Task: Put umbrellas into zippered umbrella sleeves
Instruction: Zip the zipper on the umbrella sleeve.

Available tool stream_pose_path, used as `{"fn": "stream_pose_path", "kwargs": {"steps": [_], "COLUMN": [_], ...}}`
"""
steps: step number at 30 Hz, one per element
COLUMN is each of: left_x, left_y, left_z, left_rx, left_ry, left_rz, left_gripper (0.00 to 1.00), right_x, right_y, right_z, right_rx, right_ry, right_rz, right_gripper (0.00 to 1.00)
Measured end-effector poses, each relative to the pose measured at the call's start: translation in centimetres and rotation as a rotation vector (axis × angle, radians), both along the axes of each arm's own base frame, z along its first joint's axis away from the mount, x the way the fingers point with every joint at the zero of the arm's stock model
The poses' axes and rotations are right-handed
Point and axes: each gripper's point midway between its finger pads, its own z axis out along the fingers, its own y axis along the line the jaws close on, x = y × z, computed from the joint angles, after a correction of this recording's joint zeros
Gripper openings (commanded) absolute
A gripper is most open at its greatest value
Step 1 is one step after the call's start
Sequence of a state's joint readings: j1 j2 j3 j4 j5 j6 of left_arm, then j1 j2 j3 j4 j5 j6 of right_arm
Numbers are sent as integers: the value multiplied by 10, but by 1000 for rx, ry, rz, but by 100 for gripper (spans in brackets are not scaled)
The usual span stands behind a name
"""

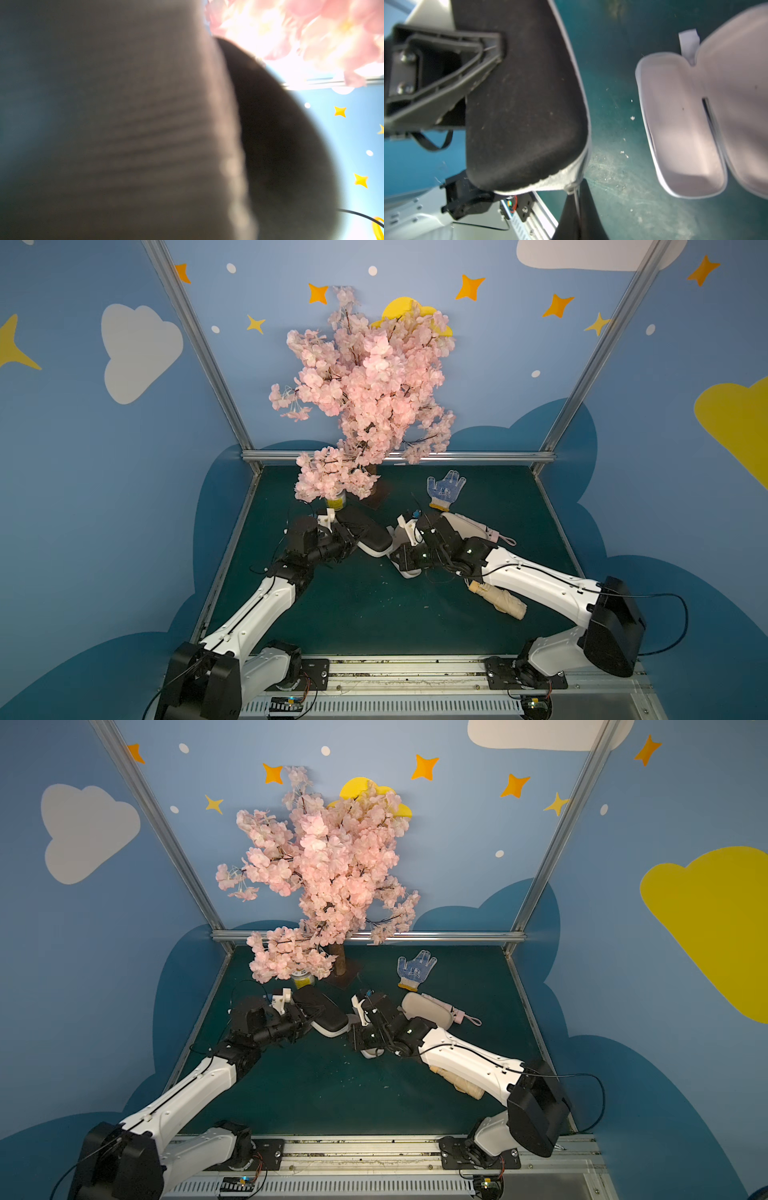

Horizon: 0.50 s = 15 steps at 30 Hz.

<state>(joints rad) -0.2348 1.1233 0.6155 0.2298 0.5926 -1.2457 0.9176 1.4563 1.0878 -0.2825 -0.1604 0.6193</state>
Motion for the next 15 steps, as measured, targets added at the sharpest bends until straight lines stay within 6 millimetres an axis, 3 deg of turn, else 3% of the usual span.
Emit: {"fn": "stream_pose_path", "kwargs": {"steps": [7, 15], "left_x": [0, -6], "left_y": [-16, -21], "left_z": [2, 10], "left_rx": [-66, -80], "left_ry": [45, 1], "left_rz": [-177, -247], "left_gripper": [3, 3], "right_x": [11, 15], "right_y": [-13, -17], "right_z": [2, 6], "right_rx": [-101, -153], "right_ry": [-110, -184], "right_rz": [40, 96], "right_gripper": [0, 0]}}
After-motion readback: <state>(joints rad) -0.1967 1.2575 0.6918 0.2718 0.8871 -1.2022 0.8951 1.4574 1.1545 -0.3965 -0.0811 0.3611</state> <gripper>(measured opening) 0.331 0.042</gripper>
